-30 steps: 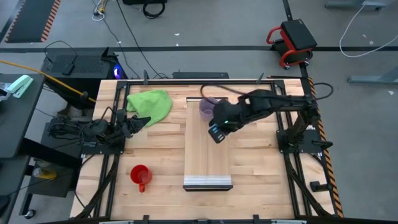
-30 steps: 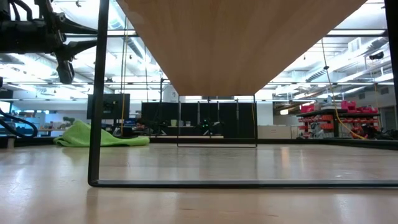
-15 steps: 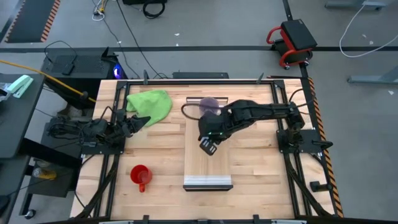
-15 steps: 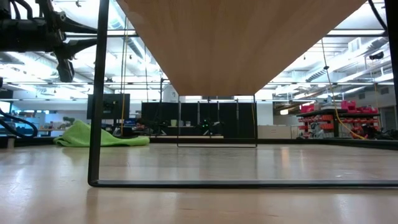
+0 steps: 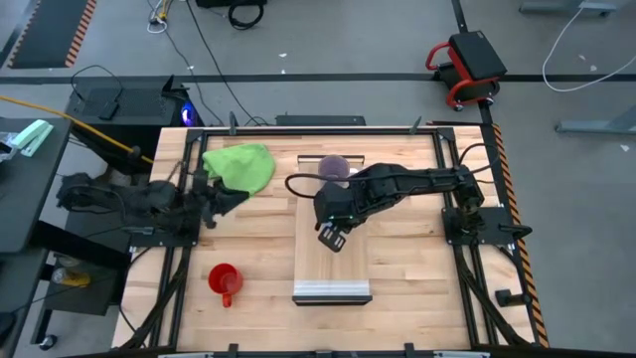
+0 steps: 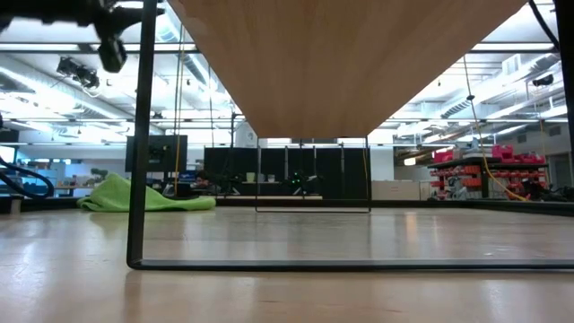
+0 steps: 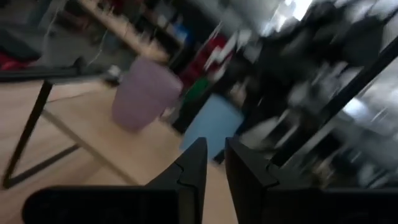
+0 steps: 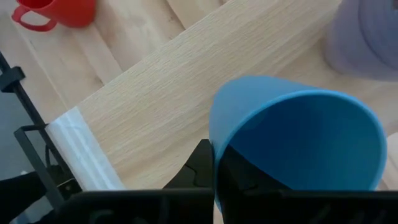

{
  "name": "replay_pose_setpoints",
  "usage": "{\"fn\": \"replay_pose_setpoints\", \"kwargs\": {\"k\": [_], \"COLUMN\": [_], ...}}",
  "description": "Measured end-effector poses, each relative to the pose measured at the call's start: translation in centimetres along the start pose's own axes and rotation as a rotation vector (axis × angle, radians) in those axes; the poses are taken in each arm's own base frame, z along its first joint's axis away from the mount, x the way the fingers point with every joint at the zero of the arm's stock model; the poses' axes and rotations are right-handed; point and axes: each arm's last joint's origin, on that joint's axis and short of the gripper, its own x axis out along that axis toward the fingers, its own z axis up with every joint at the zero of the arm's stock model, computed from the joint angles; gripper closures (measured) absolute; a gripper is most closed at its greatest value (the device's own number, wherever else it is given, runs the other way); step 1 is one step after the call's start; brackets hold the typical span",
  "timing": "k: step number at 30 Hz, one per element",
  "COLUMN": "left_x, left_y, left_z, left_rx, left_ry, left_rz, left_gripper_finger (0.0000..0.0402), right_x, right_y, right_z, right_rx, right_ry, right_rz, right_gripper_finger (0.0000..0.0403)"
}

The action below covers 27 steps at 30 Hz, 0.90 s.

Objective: Stack small to large cups/mugs on shelf
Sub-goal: Put the blue cup on the shelf

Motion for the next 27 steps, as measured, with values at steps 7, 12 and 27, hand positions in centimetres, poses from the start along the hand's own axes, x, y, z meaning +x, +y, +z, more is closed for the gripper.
{"fn": "replay_pose_setpoints", "kwargs": {"k": [7,12,27], "left_x": [4.8,7.9,15.0], "left_y": [-3.3,-4.3,-4.5], "left_z": [0.8,-0.1,-1.9], "left_rx": [0.204,0.255,0.342], "left_ry": [0.201,0.297,0.38], "left_rz": [0.054,0.055,0.102], "left_gripper_finger": [0.034,0.0345,0.0351], "right_x": [0.0,0.1,1.2], "right_y": [-0.2,-0.3,0.4], "right_z": [0.2,0.3,-0.5], "right_rx": [-0.021,-0.049,-0.155], "right_ry": [-0.006,-0.006,0.042], "right_rz": [-0.007,-0.01,-0.02], "right_gripper_finger": [0.04,0.04,0.04]}}
